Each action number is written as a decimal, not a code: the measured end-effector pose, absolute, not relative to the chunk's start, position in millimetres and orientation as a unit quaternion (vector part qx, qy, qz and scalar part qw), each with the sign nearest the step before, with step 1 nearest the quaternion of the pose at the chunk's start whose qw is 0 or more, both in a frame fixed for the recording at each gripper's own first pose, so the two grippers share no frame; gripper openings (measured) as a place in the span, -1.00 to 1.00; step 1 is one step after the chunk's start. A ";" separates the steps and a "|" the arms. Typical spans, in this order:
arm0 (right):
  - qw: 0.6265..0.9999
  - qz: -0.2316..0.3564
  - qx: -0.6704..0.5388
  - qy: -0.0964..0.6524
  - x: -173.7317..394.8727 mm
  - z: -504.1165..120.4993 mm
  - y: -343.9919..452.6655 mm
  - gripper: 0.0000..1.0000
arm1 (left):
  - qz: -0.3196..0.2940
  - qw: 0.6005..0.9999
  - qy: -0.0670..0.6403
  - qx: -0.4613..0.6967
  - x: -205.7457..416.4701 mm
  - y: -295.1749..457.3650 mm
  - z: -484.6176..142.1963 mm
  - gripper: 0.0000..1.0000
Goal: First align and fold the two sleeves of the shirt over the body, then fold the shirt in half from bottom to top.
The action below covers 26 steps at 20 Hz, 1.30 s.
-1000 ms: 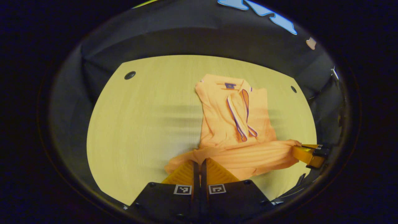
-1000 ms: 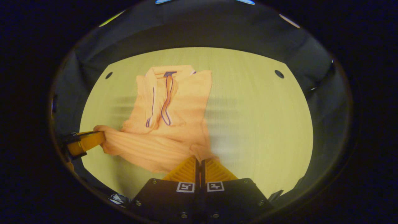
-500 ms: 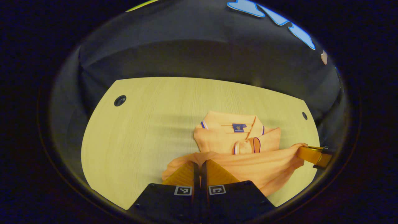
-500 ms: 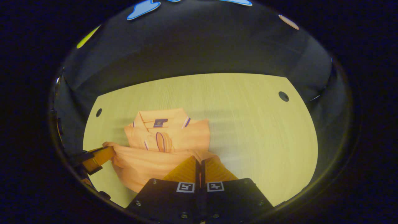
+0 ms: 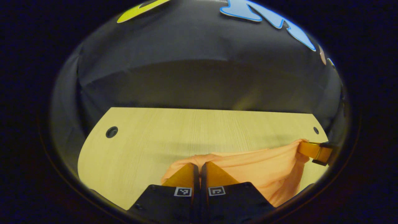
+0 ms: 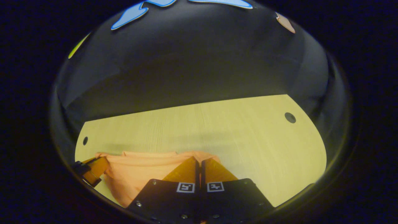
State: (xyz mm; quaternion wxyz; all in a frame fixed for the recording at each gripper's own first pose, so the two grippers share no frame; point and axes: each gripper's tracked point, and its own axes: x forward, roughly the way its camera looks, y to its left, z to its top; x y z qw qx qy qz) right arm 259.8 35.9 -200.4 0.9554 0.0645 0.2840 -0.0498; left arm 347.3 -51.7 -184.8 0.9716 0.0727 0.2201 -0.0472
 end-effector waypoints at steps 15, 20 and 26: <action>0.956 -0.023 0.059 0.288 253.5 -196.8 42.1 0.32 | -0.048 0.963 0.247 0.098 336.7 -43.8 -202.1 0.92; 0.965 -0.024 0.052 0.257 236.8 -158.9 40.1 0.89 | -0.055 0.968 0.229 0.089 316.4 -51.7 -163.4 0.87; 0.977 -0.010 0.054 0.206 189.4 -89.0 30.8 0.89 | -0.063 0.975 0.193 0.085 251.9 -67.2 -88.4 0.86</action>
